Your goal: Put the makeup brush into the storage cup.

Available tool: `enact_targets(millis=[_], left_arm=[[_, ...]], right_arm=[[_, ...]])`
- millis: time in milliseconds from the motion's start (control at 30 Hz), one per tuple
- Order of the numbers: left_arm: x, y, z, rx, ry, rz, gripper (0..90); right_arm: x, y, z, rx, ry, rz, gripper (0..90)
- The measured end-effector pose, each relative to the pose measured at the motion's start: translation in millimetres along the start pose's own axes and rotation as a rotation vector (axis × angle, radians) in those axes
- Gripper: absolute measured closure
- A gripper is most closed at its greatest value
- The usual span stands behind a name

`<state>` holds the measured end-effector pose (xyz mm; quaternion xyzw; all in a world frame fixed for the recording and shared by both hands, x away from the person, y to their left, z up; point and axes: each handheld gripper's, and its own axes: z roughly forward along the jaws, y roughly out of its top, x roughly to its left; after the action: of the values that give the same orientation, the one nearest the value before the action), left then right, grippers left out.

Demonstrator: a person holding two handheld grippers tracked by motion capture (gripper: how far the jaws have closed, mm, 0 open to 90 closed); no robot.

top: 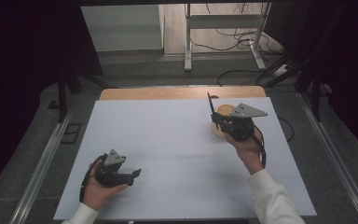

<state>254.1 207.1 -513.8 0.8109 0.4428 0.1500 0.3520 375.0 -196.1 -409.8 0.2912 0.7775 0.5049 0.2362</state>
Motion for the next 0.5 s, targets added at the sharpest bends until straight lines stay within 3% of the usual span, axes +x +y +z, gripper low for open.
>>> enact_targets(millis=[500], left_arm=[[-0.7,0.4,-0.6,-0.001,-0.001,0.001,20.7]], right_arm=[[-19.0,-2.8,-1.3,-0.020,-0.044,0.058,85.1]])
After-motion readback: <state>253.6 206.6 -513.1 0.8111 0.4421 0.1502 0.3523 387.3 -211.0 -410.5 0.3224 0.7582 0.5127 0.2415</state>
